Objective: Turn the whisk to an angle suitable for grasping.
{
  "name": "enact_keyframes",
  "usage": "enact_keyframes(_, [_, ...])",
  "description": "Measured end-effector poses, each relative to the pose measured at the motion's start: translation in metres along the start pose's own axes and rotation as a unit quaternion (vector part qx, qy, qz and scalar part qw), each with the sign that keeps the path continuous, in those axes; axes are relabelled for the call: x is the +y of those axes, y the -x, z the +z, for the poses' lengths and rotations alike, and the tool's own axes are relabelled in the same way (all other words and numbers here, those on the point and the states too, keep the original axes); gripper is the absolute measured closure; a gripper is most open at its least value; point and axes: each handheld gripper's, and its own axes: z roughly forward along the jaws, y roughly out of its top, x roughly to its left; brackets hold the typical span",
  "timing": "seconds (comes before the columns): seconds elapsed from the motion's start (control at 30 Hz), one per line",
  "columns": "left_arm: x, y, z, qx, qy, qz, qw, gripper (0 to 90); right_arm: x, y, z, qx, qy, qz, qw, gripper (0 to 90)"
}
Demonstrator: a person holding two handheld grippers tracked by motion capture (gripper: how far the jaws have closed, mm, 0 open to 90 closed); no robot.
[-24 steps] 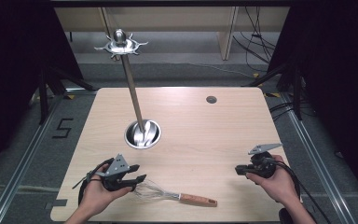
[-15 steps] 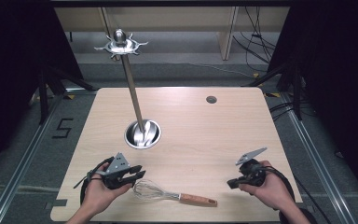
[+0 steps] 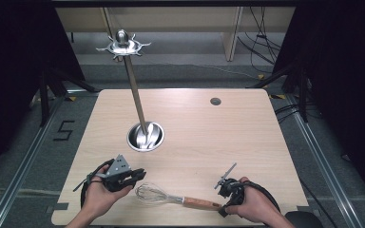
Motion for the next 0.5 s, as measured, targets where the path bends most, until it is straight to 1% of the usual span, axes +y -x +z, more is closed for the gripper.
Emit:
enact_keyframes(0.03, [-0.001,0.001,0.001,0.000,0.000,-0.012,0.9999,81.0,0.001,-0.002,-0.001,-0.009,-0.013,0.020,0.9997,90.0])
enact_keyframes(0.07, [0.000,0.001,0.000,-0.004,-0.006,-0.011,0.9999,81.1,0.003,0.000,0.002,-0.009,-0.002,0.011,0.9999,90.0])
enact_keyframes(0.1, [0.000,0.000,0.000,-0.008,0.000,-0.008,0.9999,81.1,0.003,0.000,0.002,-0.009,-0.002,0.011,0.9999,90.0])
enact_keyframes(0.13, [-0.001,0.000,0.001,-0.006,0.004,-0.008,0.9999,81.1,0.005,0.001,0.001,-0.014,0.000,0.017,0.9998,90.0])
enact_keyframes(0.17, [-0.001,0.000,0.001,-0.006,0.004,-0.008,0.9999,81.2,0.005,0.001,0.001,-0.014,0.000,0.017,0.9998,90.0])
enact_keyframes(0.2, [-0.001,0.000,0.001,0.000,-0.001,-0.006,1.0000,81.2,0.007,0.003,0.000,-0.017,0.005,0.013,0.9998,90.0])
enact_keyframes(0.23, [-0.001,0.001,0.002,-0.002,0.000,-0.013,0.9999,81.2,0.008,0.002,-0.001,-0.017,0.006,0.024,0.9996,90.0])
enact_keyframes(0.27, [0.000,0.001,0.001,-0.003,-0.002,-0.003,1.0000,81.2,0.010,0.004,-0.001,-0.025,0.012,0.024,0.9993,90.0])
enact_keyframes(0.3, [-0.001,0.002,0.001,-0.006,0.004,-0.006,1.0000,81.7,0.012,0.007,-0.002,-0.030,0.015,0.027,0.9991,90.0])
enact_keyframes(0.33, [0.000,0.002,0.001,-0.005,0.002,-0.003,1.0000,82.0,0.014,0.008,-0.002,-0.034,0.017,0.028,0.9989,90.0])
enact_keyframes(0.37, [-0.001,0.003,0.002,0.000,-0.001,-0.011,0.9999,82.2,0.016,0.010,-0.003,-0.032,0.019,0.033,0.9988,90.0])
enact_keyframes(0.4, [0.000,0.003,0.001,-0.006,0.001,-0.001,1.0000,82.2,0.021,0.014,-0.003,-0.042,0.028,0.035,0.9981,90.0])
enact_keyframes(0.43, [0.000,0.003,0.001,-0.006,0.001,-0.001,1.0000,82.3,0.021,0.014,-0.003,-0.042,0.028,0.035,0.9981,90.0])
enact_keyframes(0.47, [0.001,0.004,0.000,-0.009,-0.008,-0.001,0.9999,82.3,0.027,0.019,-0.004,-0.052,0.032,0.038,0.9974,90.0])
enact_keyframes(0.5, [0.001,0.004,0.001,-0.005,-0.004,-0.001,1.0000,82.3,0.027,0.019,-0.004,-0.052,0.032,0.038,0.9974,90.0])
